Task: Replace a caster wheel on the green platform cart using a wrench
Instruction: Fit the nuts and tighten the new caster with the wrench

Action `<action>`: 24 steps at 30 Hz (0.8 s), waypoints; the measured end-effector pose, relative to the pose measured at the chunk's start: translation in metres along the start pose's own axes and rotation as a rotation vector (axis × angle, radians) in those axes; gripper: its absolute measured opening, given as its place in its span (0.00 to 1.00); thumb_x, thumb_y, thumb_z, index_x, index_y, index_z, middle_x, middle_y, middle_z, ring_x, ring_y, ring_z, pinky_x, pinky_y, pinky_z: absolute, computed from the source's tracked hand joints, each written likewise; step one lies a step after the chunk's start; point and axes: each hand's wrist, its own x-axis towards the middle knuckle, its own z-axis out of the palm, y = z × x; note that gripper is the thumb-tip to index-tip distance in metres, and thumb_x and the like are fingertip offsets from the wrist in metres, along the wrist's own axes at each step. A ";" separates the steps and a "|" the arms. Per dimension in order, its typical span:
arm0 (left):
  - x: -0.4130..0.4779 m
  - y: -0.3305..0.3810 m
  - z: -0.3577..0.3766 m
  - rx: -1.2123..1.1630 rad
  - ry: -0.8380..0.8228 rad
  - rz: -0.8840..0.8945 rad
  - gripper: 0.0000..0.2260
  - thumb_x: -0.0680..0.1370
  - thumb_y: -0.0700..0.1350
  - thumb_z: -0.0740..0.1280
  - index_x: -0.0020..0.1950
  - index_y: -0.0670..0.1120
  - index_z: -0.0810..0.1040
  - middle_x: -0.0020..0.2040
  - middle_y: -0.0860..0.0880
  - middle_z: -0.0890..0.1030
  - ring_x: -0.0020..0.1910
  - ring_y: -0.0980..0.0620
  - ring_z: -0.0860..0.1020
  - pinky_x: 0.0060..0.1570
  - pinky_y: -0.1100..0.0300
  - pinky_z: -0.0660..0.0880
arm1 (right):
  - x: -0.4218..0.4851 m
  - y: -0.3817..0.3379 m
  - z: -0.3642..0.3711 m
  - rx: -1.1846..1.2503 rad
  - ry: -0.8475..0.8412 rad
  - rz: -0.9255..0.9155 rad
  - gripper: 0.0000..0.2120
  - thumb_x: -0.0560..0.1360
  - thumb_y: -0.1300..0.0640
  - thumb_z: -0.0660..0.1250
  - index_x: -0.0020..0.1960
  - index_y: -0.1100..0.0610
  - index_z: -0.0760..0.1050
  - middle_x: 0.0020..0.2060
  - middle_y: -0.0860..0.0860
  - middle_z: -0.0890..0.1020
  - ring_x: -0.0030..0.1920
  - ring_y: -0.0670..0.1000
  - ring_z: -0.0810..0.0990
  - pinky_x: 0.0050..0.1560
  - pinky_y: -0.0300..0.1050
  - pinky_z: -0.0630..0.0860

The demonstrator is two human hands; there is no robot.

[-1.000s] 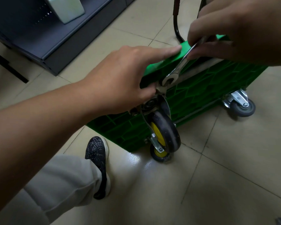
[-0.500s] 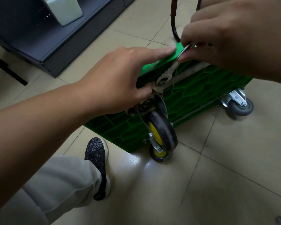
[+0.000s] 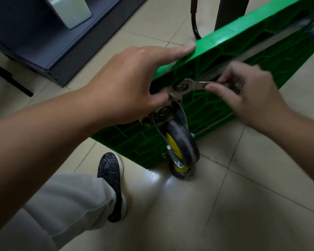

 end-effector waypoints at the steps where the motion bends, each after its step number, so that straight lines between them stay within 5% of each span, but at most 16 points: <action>1: 0.000 0.000 0.000 0.000 0.002 0.000 0.33 0.77 0.46 0.71 0.81 0.58 0.67 0.73 0.54 0.78 0.68 0.52 0.78 0.60 0.56 0.75 | -0.006 0.002 0.010 0.092 0.011 0.020 0.16 0.77 0.40 0.69 0.44 0.53 0.74 0.32 0.53 0.76 0.34 0.51 0.73 0.34 0.43 0.68; 5: -0.001 0.000 0.000 -0.005 0.003 0.002 0.33 0.77 0.45 0.72 0.81 0.58 0.67 0.73 0.54 0.78 0.68 0.53 0.78 0.61 0.53 0.77 | -0.021 0.004 0.043 0.313 0.000 0.105 0.14 0.81 0.48 0.68 0.40 0.53 0.74 0.28 0.51 0.71 0.29 0.47 0.68 0.29 0.40 0.62; 9: -0.002 -0.001 0.001 -0.006 0.015 0.011 0.33 0.77 0.44 0.72 0.80 0.57 0.68 0.72 0.54 0.79 0.65 0.53 0.79 0.57 0.60 0.72 | -0.029 -0.001 0.064 0.431 -0.056 0.171 0.20 0.83 0.50 0.63 0.37 0.60 0.74 0.28 0.48 0.69 0.28 0.42 0.67 0.30 0.34 0.61; 13: -0.002 -0.002 0.001 -0.003 0.006 0.026 0.33 0.77 0.43 0.73 0.81 0.58 0.67 0.73 0.54 0.78 0.67 0.54 0.79 0.62 0.51 0.77 | -0.035 -0.009 0.078 0.513 -0.084 0.209 0.24 0.83 0.47 0.59 0.37 0.63 0.74 0.27 0.49 0.69 0.29 0.41 0.67 0.31 0.35 0.63; 20: 0.001 -0.007 0.000 -0.038 -0.022 0.002 0.34 0.78 0.44 0.73 0.80 0.61 0.66 0.67 0.59 0.79 0.38 0.67 0.73 0.46 0.60 0.70 | -0.044 0.005 0.075 0.501 -0.155 0.250 0.28 0.85 0.43 0.58 0.35 0.62 0.70 0.28 0.52 0.67 0.29 0.45 0.66 0.32 0.41 0.62; 22: 0.000 -0.006 0.000 -0.051 -0.025 0.004 0.34 0.78 0.44 0.74 0.80 0.61 0.66 0.71 0.57 0.78 0.47 0.65 0.78 0.51 0.58 0.75 | -0.057 0.015 0.066 0.475 -0.116 0.297 0.26 0.82 0.44 0.58 0.33 0.61 0.70 0.27 0.53 0.66 0.28 0.45 0.65 0.31 0.41 0.62; 24: 0.000 -0.006 0.000 -0.051 -0.015 0.015 0.34 0.78 0.43 0.73 0.81 0.59 0.66 0.74 0.55 0.76 0.67 0.55 0.78 0.64 0.50 0.77 | -0.059 0.023 0.048 0.419 -0.068 0.289 0.25 0.82 0.44 0.59 0.34 0.61 0.72 0.27 0.55 0.68 0.28 0.43 0.65 0.30 0.37 0.62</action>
